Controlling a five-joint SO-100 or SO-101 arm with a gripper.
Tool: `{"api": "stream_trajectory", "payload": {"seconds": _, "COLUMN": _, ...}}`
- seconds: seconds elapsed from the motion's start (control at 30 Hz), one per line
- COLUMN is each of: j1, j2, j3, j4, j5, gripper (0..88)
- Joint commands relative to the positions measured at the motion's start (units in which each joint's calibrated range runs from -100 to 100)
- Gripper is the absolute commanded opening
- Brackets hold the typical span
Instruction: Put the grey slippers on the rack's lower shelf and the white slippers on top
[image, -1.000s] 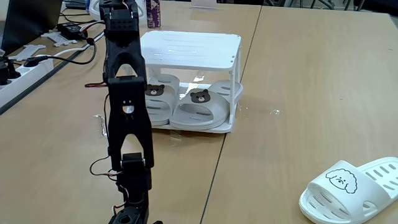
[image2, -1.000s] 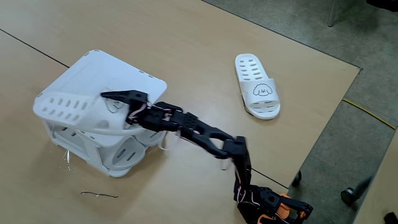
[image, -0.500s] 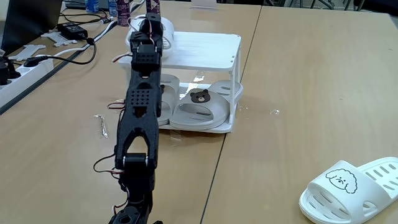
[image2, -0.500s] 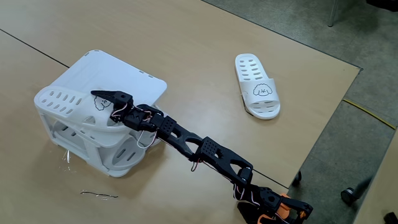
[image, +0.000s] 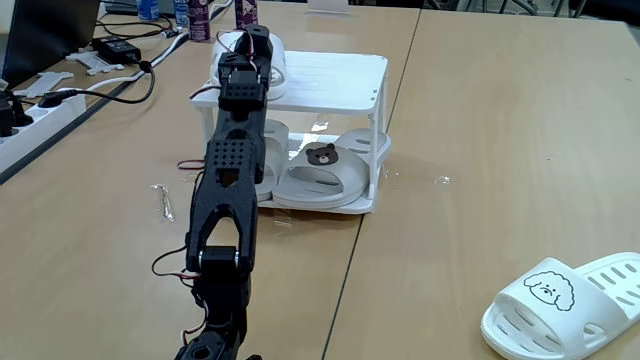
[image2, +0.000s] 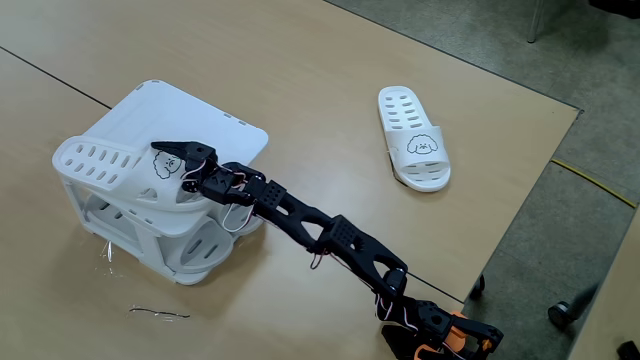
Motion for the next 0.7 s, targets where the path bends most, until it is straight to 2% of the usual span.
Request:
{"api": "stream_trajectory", "payload": {"seconds": 0.0, "j1": 0.3, "j2": -14.2, "j3": 10.2, "j4": -0.8, "j5": 0.4, "gripper": 32.5}}
{"api": "stream_trajectory", "payload": {"seconds": 0.4, "j1": 0.2, "j2": -30.3, "j3": 34.2, "j4": -0.8, "j5": 0.4, "gripper": 32.5}}
{"api": "stream_trajectory", "payload": {"seconds": 0.67, "j1": 0.3, "j2": -49.4, "j3": 57.4, "j4": -0.9, "j5": 0.4, "gripper": 32.5}}
